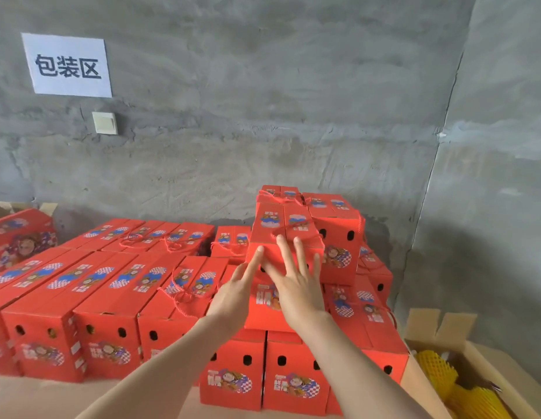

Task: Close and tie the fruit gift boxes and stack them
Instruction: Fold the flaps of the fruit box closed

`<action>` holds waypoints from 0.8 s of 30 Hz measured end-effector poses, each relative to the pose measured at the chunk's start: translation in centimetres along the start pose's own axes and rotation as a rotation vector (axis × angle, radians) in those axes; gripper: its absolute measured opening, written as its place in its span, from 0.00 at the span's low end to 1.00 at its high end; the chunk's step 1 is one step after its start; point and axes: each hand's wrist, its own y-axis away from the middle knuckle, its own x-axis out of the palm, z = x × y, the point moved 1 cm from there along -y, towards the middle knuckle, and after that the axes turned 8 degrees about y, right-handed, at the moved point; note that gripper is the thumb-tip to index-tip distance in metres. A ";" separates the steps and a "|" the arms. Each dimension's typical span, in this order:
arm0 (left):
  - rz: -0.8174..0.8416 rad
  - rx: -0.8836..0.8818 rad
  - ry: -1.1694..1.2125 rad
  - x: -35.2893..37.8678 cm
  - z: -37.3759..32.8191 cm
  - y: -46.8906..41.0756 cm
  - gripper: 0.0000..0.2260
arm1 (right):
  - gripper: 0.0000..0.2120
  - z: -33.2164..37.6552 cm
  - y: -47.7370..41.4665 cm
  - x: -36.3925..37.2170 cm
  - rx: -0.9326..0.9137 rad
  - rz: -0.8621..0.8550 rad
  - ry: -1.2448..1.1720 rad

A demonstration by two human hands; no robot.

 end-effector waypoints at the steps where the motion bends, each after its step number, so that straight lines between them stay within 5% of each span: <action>1: 0.046 -0.011 -0.033 -0.6 0.3 0.2 0.50 | 0.46 0.0 -0.4 0.0 0.009 0.022 -0.005; 4: 0.047 -0.083 -0.121 -3.0 0.8 1.2 0.44 | 0.45 -0.1 -1.9 -0.3 0.055 0.092 -0.017; 10: 0.000 -0.225 -0.059 -9.7 4.6 9.3 0.14 | 0.42 0.5 -1.9 -0.5 0.100 0.128 0.059; 15: -0.102 -0.362 -0.052 -15.8 9.3 18.6 0.08 | 0.41 2.3 -2.4 -2.7 0.246 0.334 0.110; 18: -0.236 -0.428 -0.114 -20.9 12.9 23.5 0.10 | 0.37 8.3 -1.9 -4.4 0.388 0.327 -0.118; 24: -0.317 -0.434 -0.158 -28.1 17.2 30.9 0.12 | 0.35 32.3 2.5 -7.8 -0.317 0.093 -0.521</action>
